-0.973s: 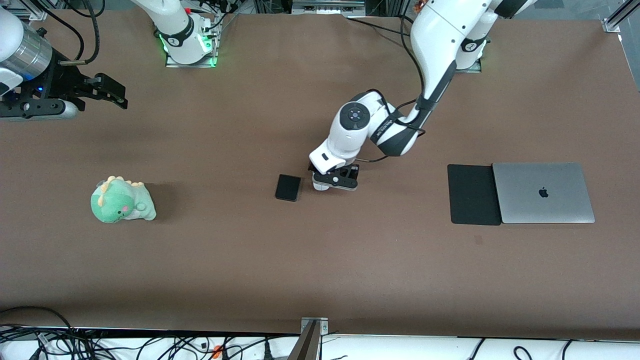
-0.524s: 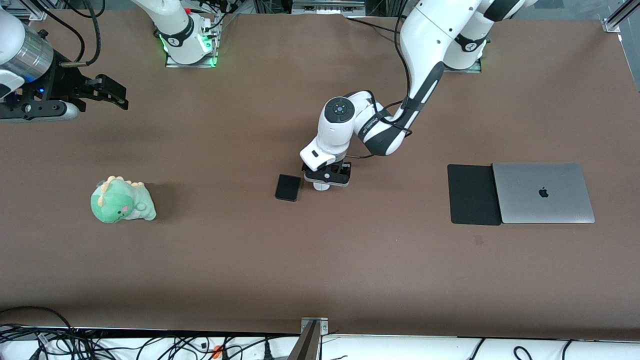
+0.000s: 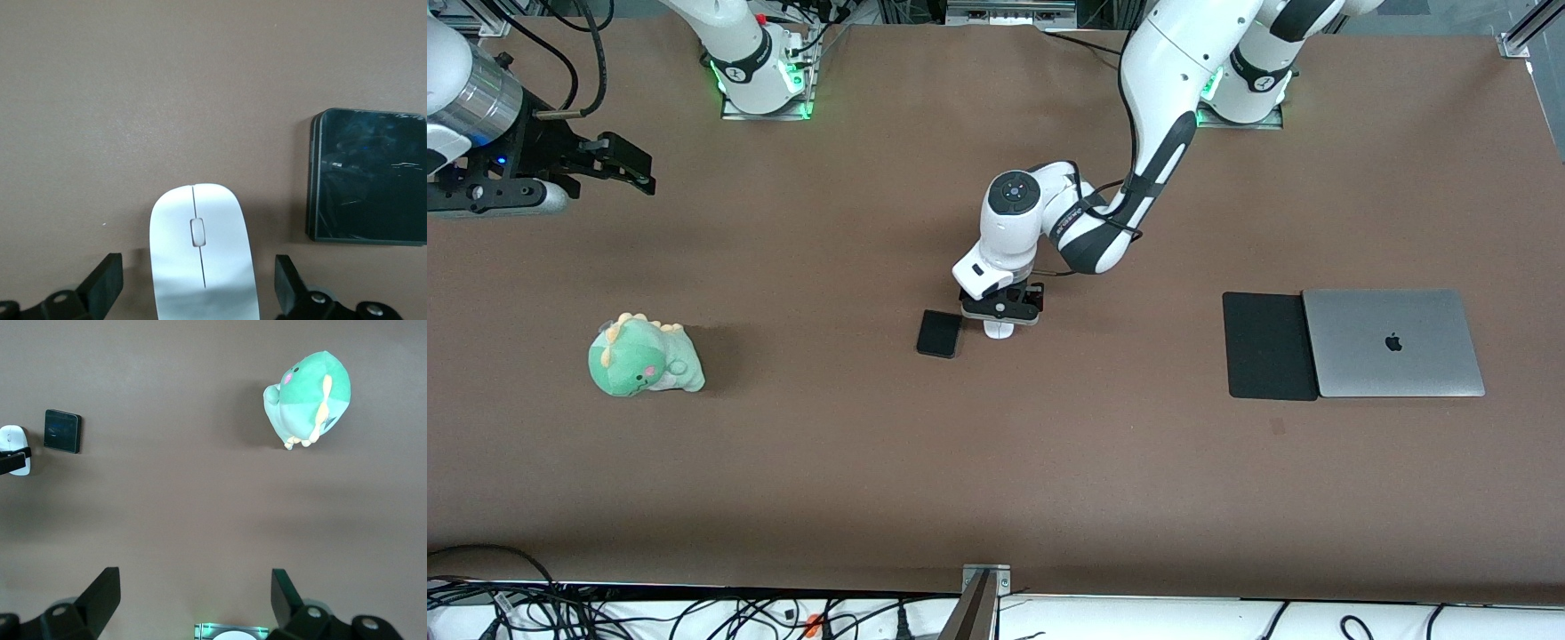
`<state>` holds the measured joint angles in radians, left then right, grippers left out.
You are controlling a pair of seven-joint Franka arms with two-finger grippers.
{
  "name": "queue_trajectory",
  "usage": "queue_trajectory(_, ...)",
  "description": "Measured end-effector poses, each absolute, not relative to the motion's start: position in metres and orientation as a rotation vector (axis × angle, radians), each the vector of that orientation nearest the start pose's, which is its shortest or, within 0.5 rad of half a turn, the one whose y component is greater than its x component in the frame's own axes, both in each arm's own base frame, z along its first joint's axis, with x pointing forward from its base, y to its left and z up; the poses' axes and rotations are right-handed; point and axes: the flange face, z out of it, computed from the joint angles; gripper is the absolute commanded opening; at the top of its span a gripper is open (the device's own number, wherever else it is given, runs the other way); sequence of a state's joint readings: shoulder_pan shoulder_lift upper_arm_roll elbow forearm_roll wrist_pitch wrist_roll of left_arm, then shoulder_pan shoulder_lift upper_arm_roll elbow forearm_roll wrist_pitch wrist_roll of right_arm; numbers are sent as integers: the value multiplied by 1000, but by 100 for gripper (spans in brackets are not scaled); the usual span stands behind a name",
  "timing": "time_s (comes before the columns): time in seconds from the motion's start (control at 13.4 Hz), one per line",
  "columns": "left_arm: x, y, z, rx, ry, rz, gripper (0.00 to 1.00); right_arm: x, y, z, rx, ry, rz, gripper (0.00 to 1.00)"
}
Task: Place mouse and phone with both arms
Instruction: 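Lower the left gripper and close it on the white mouse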
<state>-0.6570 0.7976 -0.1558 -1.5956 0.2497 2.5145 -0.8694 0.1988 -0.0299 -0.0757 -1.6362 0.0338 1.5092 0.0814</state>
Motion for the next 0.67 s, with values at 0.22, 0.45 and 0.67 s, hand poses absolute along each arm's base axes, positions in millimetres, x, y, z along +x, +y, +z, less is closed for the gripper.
queue_trajectory(0.22,496,-504,173,-3200,125,-214,46,534,72,602,-3112,-73,167,100)
queue_trajectory(0.45,497,-506,175,-3205,123,-223,38,535,77,599,-3113,-86,176,100)
queue_trajectory(0.67,509,-503,186,-3214,95,-260,37,536,78,596,-3113,-87,184,100)
